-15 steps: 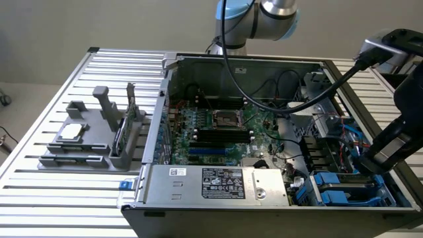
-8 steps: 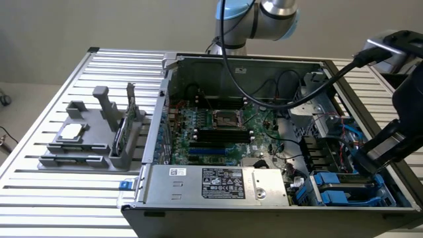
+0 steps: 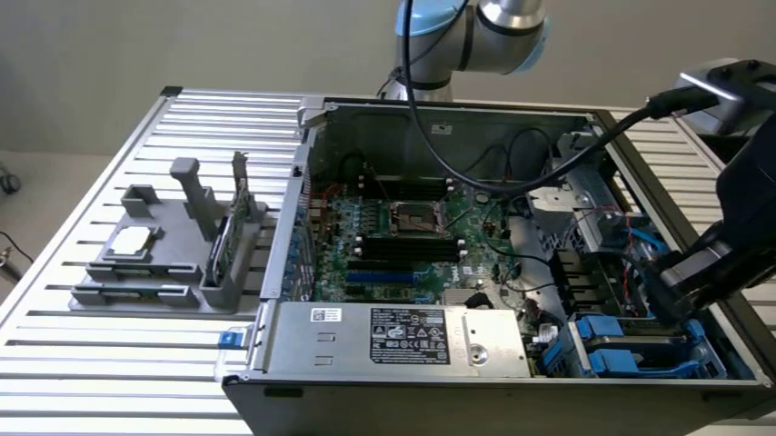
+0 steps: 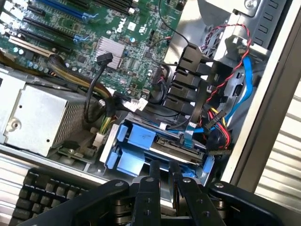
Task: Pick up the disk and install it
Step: 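Insert the first disk wire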
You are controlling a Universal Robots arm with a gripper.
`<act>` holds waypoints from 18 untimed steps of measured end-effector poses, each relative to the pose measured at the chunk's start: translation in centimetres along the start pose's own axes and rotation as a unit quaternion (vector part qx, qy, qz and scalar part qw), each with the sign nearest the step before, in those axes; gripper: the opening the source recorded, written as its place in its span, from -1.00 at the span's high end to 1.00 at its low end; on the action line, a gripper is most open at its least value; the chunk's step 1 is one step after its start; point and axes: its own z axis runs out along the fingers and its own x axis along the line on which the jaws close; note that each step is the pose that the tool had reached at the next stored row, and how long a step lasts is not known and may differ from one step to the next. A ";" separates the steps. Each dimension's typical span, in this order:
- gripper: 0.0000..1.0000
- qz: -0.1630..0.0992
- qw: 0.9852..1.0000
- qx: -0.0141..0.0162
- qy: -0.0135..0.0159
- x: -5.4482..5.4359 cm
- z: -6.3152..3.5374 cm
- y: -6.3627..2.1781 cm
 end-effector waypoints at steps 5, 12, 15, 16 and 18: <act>0.56 0.037 0.999 0.001 -0.002 0.0 0.28 -0.01; 0.56 0.060 0.998 -0.001 -0.004 -0.5 0.54 -0.21; 0.56 0.062 0.998 -0.003 -0.004 -1.2 0.60 -0.47; 0.56 0.062 0.998 -0.004 -0.005 -1.6 0.63 -0.60; 0.56 0.063 0.998 -0.005 -0.005 -2.4 0.69 -0.89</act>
